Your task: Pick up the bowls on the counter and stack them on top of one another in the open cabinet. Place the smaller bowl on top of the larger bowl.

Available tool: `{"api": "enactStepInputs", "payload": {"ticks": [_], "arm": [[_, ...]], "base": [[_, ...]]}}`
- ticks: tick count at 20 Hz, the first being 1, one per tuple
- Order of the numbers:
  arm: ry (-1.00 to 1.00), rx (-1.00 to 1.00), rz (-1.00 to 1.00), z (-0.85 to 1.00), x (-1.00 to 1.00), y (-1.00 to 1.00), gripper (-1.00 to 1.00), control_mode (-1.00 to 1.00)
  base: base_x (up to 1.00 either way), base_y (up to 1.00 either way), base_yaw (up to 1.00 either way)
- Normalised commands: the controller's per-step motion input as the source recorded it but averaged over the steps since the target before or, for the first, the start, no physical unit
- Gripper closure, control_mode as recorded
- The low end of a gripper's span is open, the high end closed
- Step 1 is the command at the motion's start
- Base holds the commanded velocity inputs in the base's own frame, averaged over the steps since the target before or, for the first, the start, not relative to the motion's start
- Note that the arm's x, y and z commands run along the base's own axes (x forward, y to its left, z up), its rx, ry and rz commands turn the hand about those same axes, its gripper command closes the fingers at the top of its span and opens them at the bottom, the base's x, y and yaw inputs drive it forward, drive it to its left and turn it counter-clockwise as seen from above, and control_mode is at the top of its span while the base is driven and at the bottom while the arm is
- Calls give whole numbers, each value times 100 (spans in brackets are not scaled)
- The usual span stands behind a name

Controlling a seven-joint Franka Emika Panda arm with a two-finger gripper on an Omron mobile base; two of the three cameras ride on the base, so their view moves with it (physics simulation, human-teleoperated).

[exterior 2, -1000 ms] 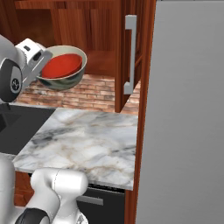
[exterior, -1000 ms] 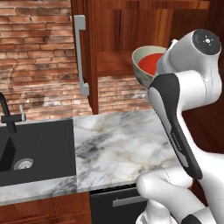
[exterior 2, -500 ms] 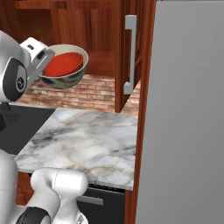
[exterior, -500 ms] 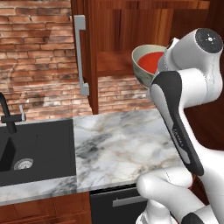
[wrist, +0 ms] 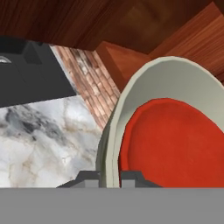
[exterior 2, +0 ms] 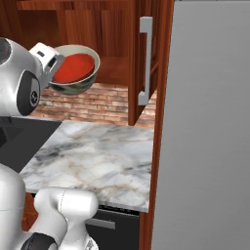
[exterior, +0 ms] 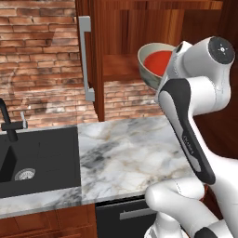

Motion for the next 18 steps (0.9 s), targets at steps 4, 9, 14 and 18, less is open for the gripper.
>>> {"api": "enactStepInputs", "payload": {"ticks": [4,9,14,18], "arm": [[-2,0,3,0,24,0,100,-100],[0,0,1,0,22,-1,100,-100],[1,-1,0,0,31,-4,100,-100],[2,-3,0,0,30,-4,100,-100]], "base": [[0,0,0],[0,0,0],[0,0,0],[0,0,0]]}}
